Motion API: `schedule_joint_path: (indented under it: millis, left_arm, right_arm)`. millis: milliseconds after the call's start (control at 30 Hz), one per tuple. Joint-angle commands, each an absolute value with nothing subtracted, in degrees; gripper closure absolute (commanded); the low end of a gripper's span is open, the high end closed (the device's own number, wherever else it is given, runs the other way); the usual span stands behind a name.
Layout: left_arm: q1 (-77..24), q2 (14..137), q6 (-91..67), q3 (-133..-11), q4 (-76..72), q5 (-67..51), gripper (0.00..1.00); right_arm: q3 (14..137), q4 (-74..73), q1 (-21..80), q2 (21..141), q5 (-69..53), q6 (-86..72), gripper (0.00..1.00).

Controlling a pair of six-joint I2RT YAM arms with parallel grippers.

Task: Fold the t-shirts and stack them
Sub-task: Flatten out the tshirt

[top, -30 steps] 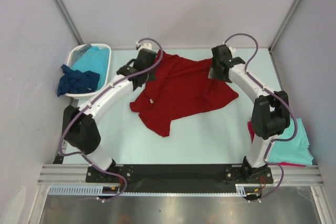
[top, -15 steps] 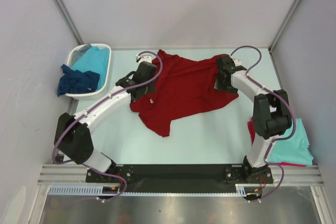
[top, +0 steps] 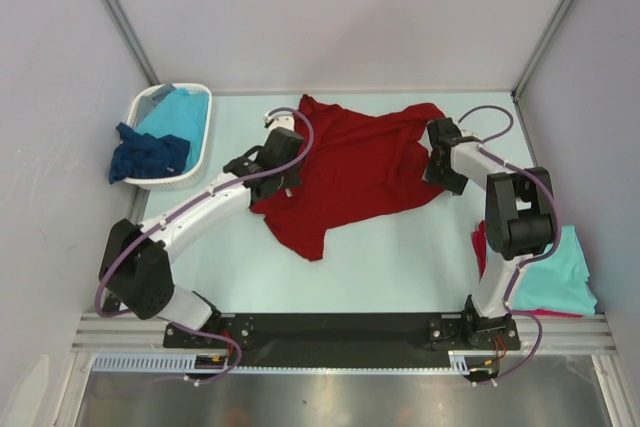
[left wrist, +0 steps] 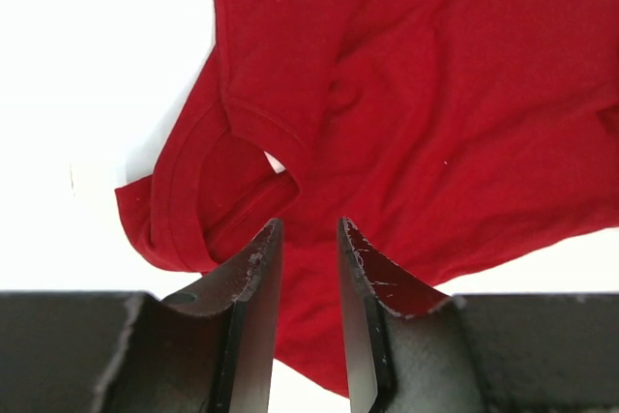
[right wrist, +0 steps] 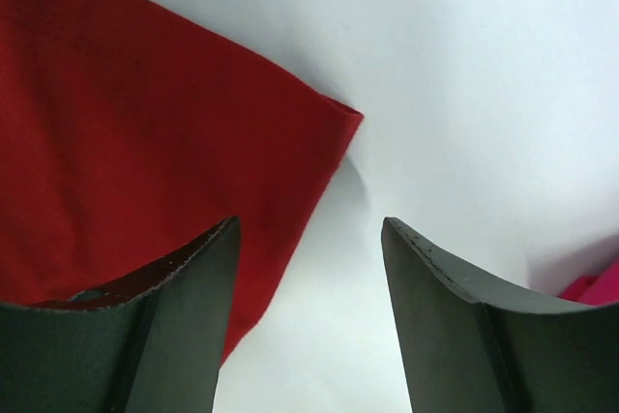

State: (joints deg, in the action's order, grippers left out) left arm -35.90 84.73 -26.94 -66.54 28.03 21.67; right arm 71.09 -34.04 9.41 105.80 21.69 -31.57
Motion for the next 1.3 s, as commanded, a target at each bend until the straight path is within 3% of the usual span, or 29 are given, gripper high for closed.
schedule_joint_path:
  millis: [0,133,200,467,567,1033,1267]
  left_arm:
    - [-36.9,84.4,-27.9,-66.7,26.3,20.9,0.66]
    - [-37.3,84.7,-27.9,-66.8,26.4,21.2,0.67]
    - [-37.3,84.7,-27.8,-66.9,26.4,21.4,0.67]
    - [-37.4,84.4,-27.9,-66.5,27.1,22.0,0.67]
    - [-37.5,84.8,-28.6,-66.1,29.3,22.9,0.70]
    - [-37.6,80.4,-35.0,-52.7,29.9,18.5,0.71]
    - [-43.3,78.0,-37.3,-51.7,32.2,18.1,0.70]
  right_arm:
    - [71.8,-31.2,9.8,107.6,21.8,-32.5,0.36]
    - [72.0,-30.3,10.2,108.8,21.7,-32.5,0.37]
    - [72.1,-30.1,10.3,109.3,21.5,-32.5,0.43]
    - [72.4,-30.7,10.2,109.6,21.9,-32.6,0.86]
    - [71.8,-30.7,10.2,109.0,22.1,-32.8,0.91]
    - [69.1,-30.1,10.0,106.7,22.6,-32.5,0.93]
    - [68.6,-30.0,10.5,106.6,22.6,-32.6,0.92]
